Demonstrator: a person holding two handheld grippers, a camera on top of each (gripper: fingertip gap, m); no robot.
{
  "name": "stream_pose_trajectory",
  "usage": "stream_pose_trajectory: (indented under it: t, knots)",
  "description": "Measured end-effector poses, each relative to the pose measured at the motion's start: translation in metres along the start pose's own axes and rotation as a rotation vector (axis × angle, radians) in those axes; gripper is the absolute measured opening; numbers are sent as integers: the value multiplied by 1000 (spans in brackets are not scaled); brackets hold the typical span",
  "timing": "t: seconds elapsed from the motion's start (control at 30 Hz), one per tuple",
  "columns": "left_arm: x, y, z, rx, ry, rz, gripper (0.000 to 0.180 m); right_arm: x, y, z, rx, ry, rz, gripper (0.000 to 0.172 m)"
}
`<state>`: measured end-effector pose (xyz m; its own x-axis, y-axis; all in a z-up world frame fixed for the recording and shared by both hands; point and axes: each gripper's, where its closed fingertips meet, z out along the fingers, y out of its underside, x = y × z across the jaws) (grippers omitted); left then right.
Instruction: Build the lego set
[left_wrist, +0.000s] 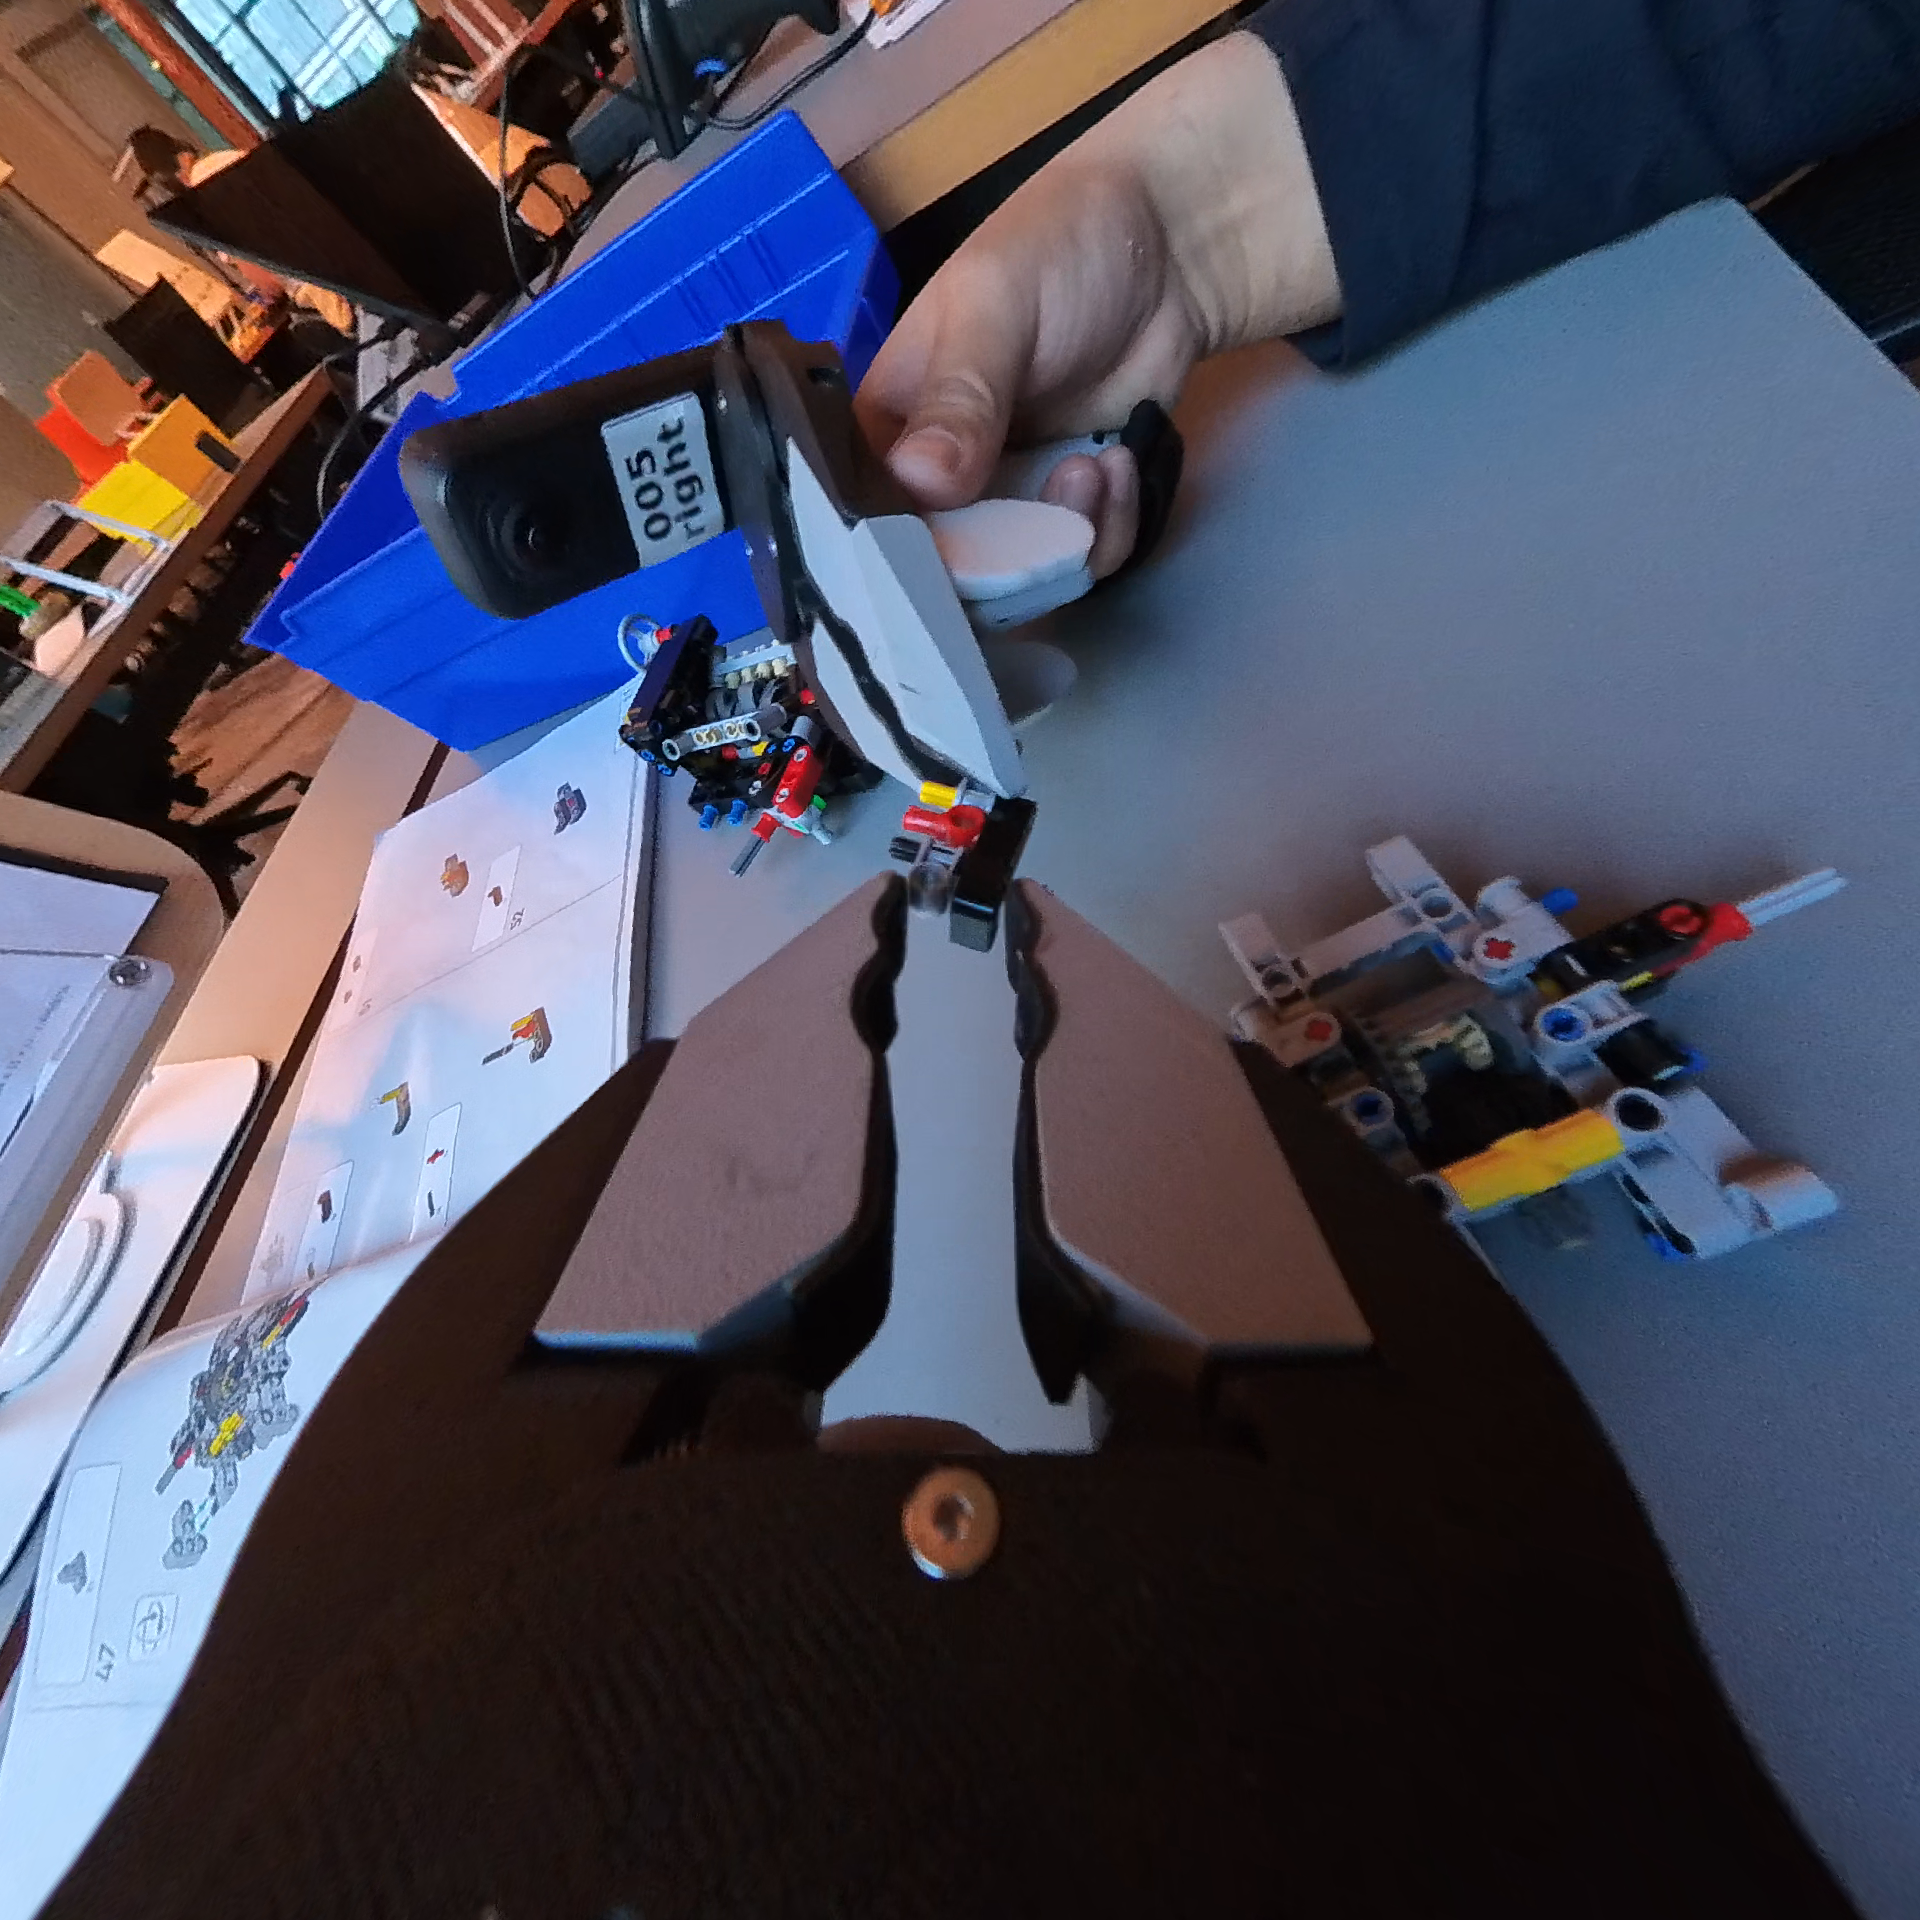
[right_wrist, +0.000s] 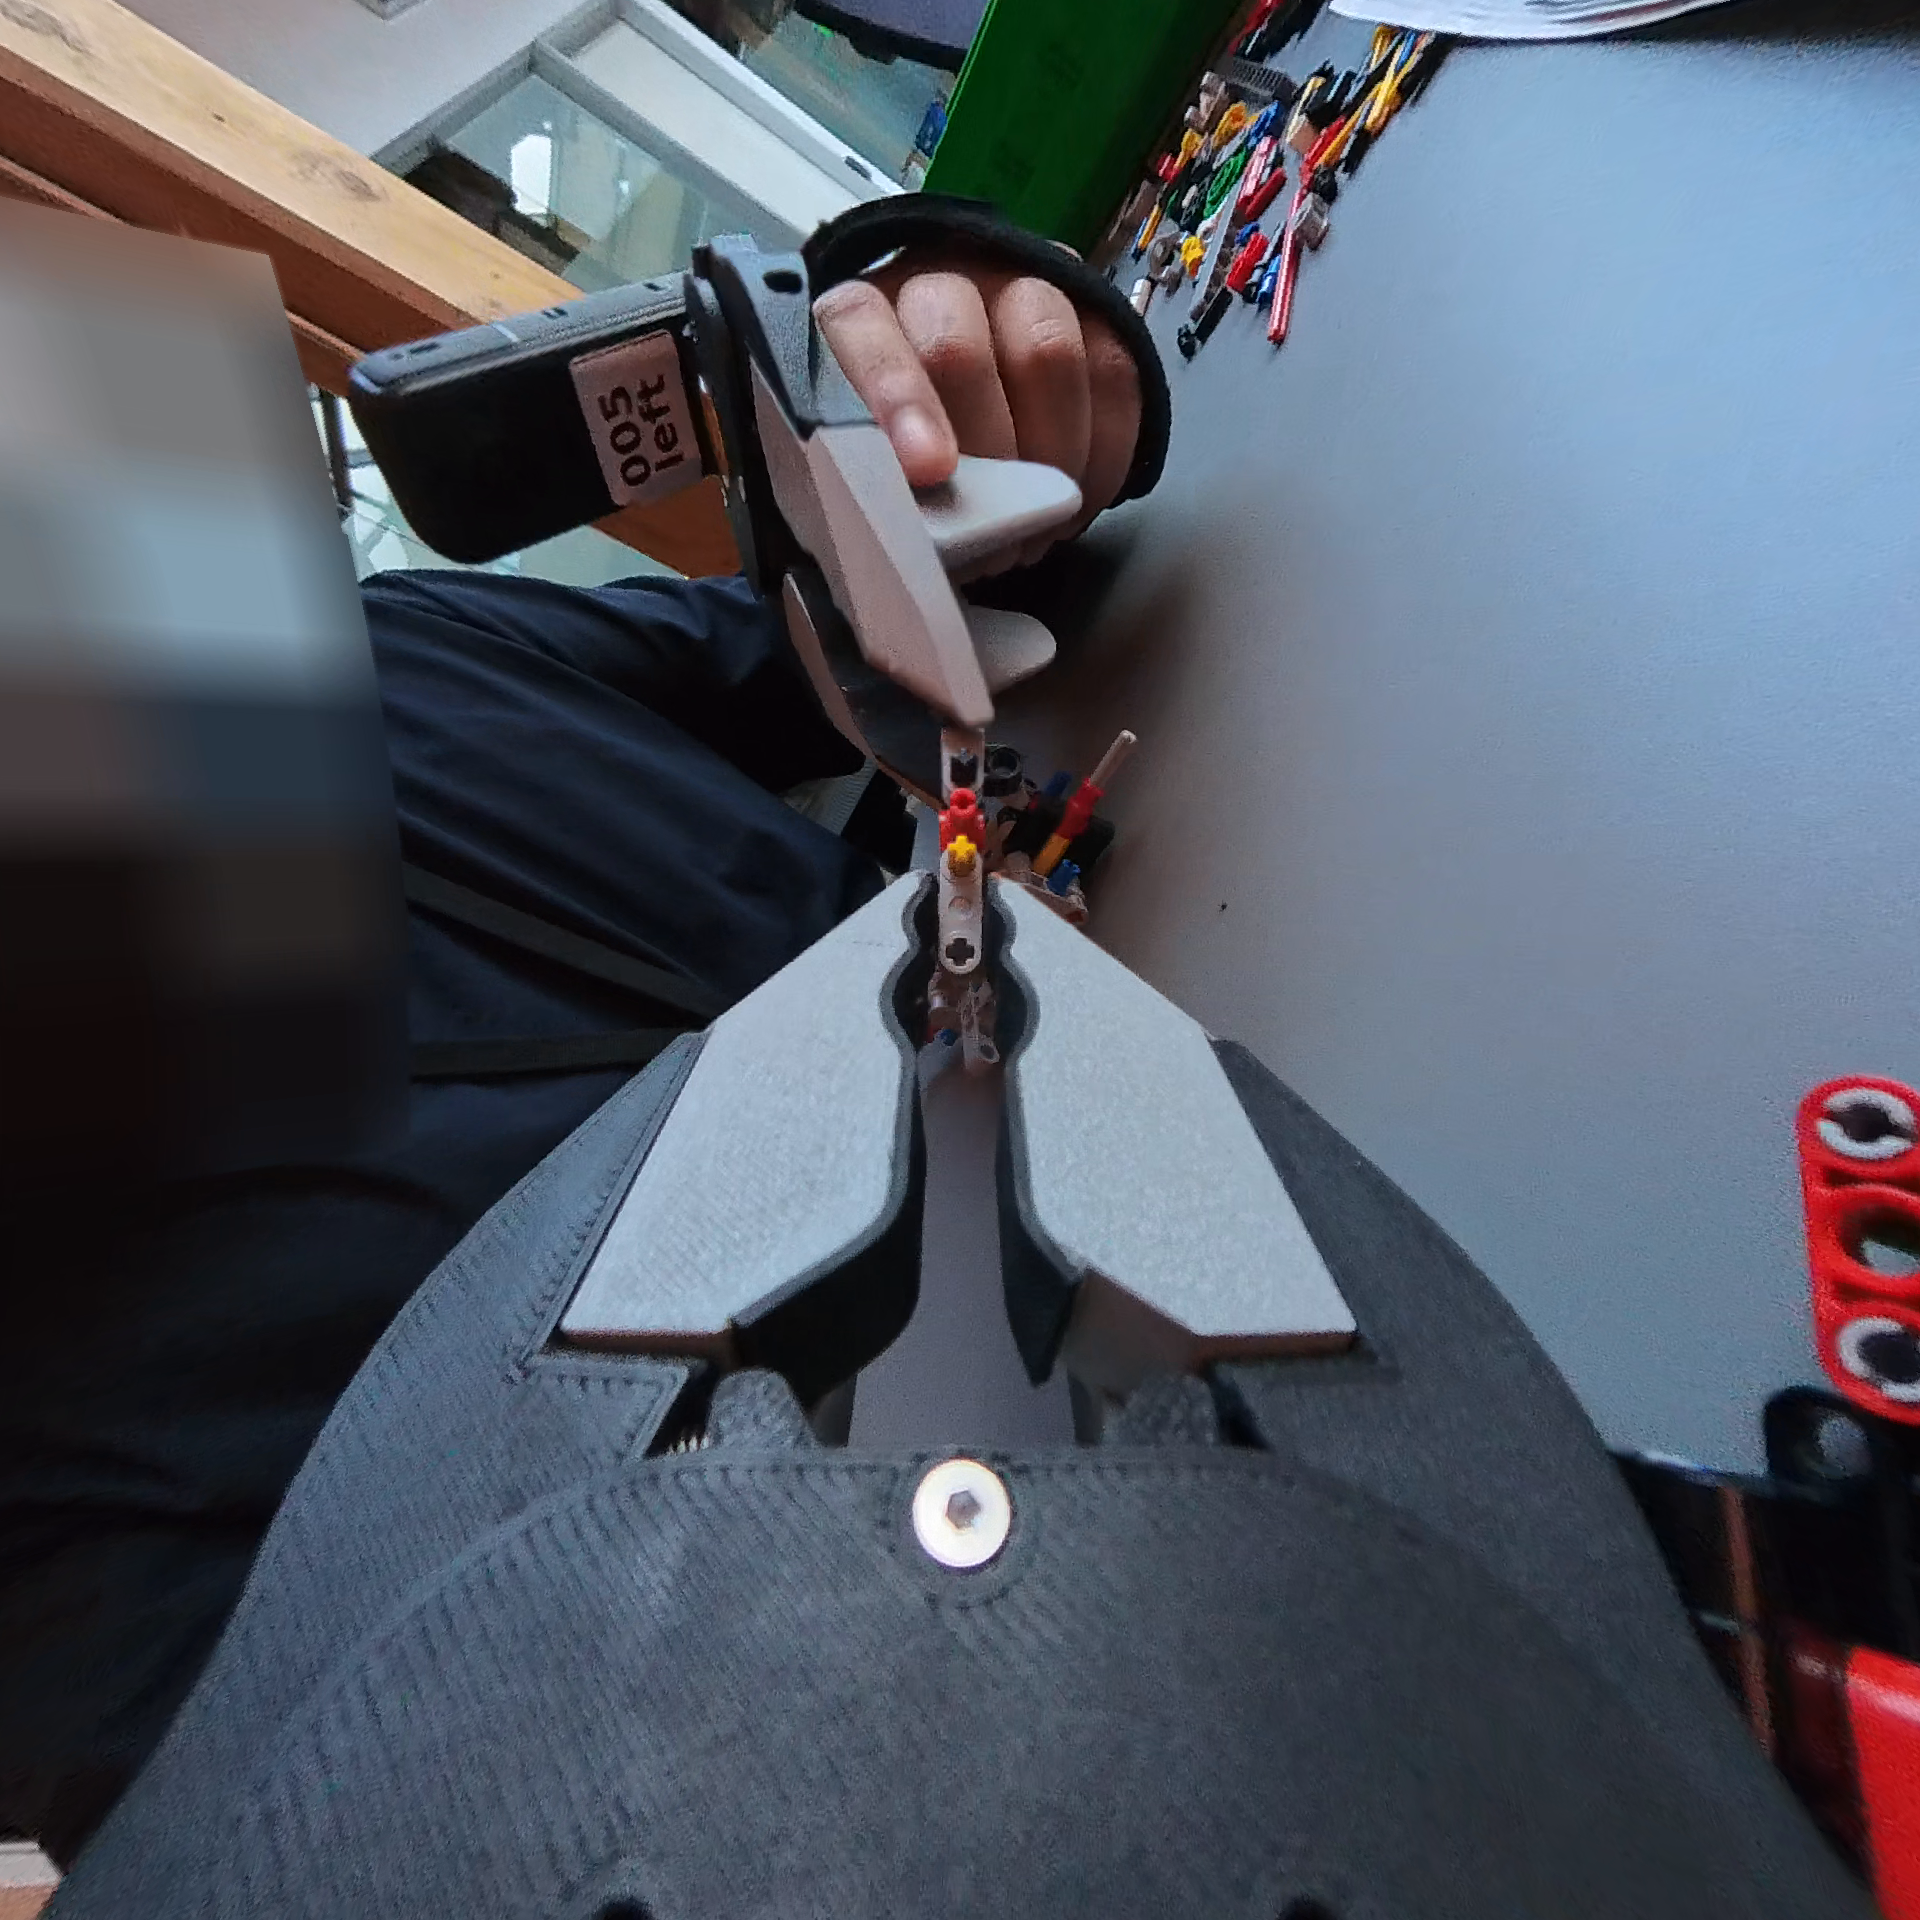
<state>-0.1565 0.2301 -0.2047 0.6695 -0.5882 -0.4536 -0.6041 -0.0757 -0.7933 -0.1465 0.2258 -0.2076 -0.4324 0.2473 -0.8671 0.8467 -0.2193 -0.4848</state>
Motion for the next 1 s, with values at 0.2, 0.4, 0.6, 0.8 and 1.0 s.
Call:
stream_pose_trajectory:
  t: [0.2, 0.4, 0.6, 0.8, 1.0]
  knots:
    - [9, 2, 2, -5, 29, 49, 16, 0, 7, 3, -37, -6, 6, 4]
    - [10, 2, 1, -28, 36, 66, 15, 0, 7, 3, -45, -11, 3, 3]
    - [17, 13, 8, -104, 41, 122, 14, 12, 15, 4, -99, 71, -17, 4]
    - [11, 14, 8, -87, 15, 129, 15, 14, 10, 2, -69, 89, -31, 4]
    - [12, 34, 7, -145, 49, 56, 23, 32, 12, 2, -139, 300, -212, 4]
